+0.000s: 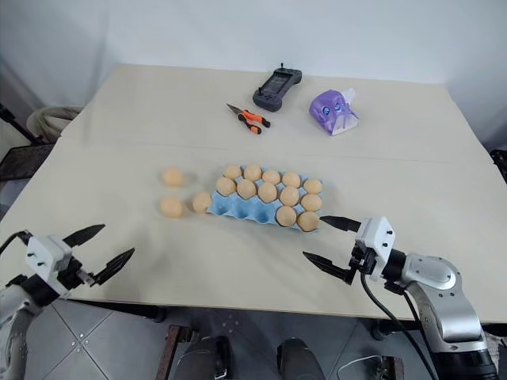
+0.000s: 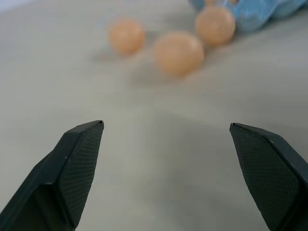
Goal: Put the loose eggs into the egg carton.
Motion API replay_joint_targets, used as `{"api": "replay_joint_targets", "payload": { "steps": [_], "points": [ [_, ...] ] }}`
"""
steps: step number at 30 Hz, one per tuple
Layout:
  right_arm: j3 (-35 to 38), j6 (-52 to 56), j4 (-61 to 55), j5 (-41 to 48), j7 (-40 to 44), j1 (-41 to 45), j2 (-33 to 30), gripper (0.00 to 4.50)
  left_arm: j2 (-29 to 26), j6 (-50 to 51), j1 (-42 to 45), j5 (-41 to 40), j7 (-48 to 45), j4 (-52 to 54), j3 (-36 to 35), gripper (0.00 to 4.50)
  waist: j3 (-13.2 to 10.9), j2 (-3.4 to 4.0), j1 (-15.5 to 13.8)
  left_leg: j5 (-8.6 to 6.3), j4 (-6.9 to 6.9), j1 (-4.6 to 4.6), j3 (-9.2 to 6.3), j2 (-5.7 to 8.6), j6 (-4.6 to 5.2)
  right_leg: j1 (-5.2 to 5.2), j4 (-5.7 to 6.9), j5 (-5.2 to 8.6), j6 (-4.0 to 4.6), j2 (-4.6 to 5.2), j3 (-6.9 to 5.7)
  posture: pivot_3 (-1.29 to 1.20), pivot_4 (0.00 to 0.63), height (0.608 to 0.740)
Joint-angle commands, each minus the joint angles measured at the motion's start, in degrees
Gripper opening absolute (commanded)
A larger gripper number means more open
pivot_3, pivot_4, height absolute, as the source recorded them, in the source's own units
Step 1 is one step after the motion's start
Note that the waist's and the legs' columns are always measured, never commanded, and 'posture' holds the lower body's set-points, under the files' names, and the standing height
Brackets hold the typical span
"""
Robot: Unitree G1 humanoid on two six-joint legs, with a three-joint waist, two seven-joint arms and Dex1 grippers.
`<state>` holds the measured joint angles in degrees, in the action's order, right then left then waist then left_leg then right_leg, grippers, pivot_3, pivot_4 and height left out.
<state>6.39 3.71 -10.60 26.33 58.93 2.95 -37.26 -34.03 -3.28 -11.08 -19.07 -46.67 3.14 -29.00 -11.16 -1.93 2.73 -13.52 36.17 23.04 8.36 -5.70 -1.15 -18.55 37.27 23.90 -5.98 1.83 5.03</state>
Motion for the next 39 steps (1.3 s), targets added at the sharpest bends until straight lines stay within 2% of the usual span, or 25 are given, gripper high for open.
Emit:
{"api": "replay_joint_targets", "payload": {
  "steps": [1,5,9,16,21,24,29,31,32,39],
  "points": [
    [0.34,-1.87,1.88,-0.07,1.65,1.59,-0.18,4.5,0.43,0.55,0.73,-2.23,1.38,3.67,0.32,4.48,0.01,-0.01,-0.08,-0.03,-0.01,0.0,-0.01,0.01,0.02,0.0,0.0,-0.02,0.03,0.06,0.0,0.0,0.15,0.74],
    [0.06,-2.43,3.67,-0.44,2.47,3.09,0.08,4.5,1.03,4.87,4.83,-2.85,3.42,5.41,4.61,4.48,0.01,-0.01,0.14,-0.19,-0.06,-0.01,0.04,0.0,-0.17,0.07,-0.19,-0.16,0.08,0.07,-0.01,0.0,0.15,0.74],
    [0.0,-2.59,3.73,-0.52,2.63,3.12,0.08,4.5,0.88,11.79,12.57,-4.35,5.15,4.63,8.49,4.48,0.01,-0.01,0.3,0.07,-0.07,0.02,0.03,-0.04,-0.09,0.03,-0.23,-0.17,0.06,-0.09,0.01,0.0,0.15,0.74],
    [0.29,-2.11,2.15,-0.48,1.31,2.07,0.46,4.5,1.46,14.13,25.08,1.53,8.16,-7.31,14.86,4.48,0.02,0.01,0.56,0.09,-0.03,0.03,0.16,0.0,-0.2,-0.06,-0.27,-0.15,0.04,-0.36,0.15,0.0,0.15,0.74],
    [1.12,-1.73,-0.44,-0.2,-0.78,0.1,0.64,4.5,2.95,14.64,28.4,4.22,11.52,-13.55,17.03,4.48,0.01,0.01,0.58,0.09,0.0,0.03,0.19,-0.07,-0.2,-0.08,-0.25,-0.14,0.02,-0.36,0.18,0.0,0.15,0.74],
    [1.67,-1.22,-2.44,0.31,-1.75,-1.55,0.42,4.5,3.23,12.77,28.68,5.14,11.19,-15.52,17.9,3.88,0.01,0.01,0.42,0.1,0.01,0.07,0.17,-0.12,-0.21,-0.11,-0.24,-0.13,0.01,-0.34,0.17,0.0,0.15,0.74],
    [1.78,-1.57,-3.62,1.02,-1.74,-2.4,0.78,4.5,3.61,11.77,29.26,5.08,10.94,-16.57,18.1,2.28,0.02,0.01,0.39,0.11,0.05,0.04,0.18,-0.09,-0.21,-0.08,-0.17,-0.13,0.0,-0.35,0.16,0.0,0.15,0.74],
    [1.53,-1.98,-3.65,1.29,-1.32,-2.25,0.98,4.5,3.3,11.39,29.34,4.87,10.6,-16.77,17.82,1.84,0.01,0.01,0.4,0.13,0.06,0.03,0.18,-0.07,-0.19,-0.07,-0.11,-0.14,-0.01,-0.35,0.16,0.0,0.15,0.74],
    [1.56,-3.04,-3.64,1.31,-1.15,-2.04,1.43,4.5,2.96,11.17,29.26,4.45,9.97,-16.7,17.48,1.7,0.01,0.01,0.39,0.15,0.06,0.02,0.17,-0.07,-0.19,-0.08,-0.07,-0.14,-0.01,-0.35,0.15,0.0,0.15,0.74],
    [0.51,-2.47,-8.17,3.58,-2.34,0.04,4.15,4.5,-1.15,6.49,27.4,-1.63,-0.64,-10.99,14.11,1.7,0.01,0.0,0.48,0.18,0.03,0.03,0.16,-0.09,-0.25,-0.13,0.02,-0.14,0.0,-0.35,0.15,0.0,0.15,0.74]
  ]
}}
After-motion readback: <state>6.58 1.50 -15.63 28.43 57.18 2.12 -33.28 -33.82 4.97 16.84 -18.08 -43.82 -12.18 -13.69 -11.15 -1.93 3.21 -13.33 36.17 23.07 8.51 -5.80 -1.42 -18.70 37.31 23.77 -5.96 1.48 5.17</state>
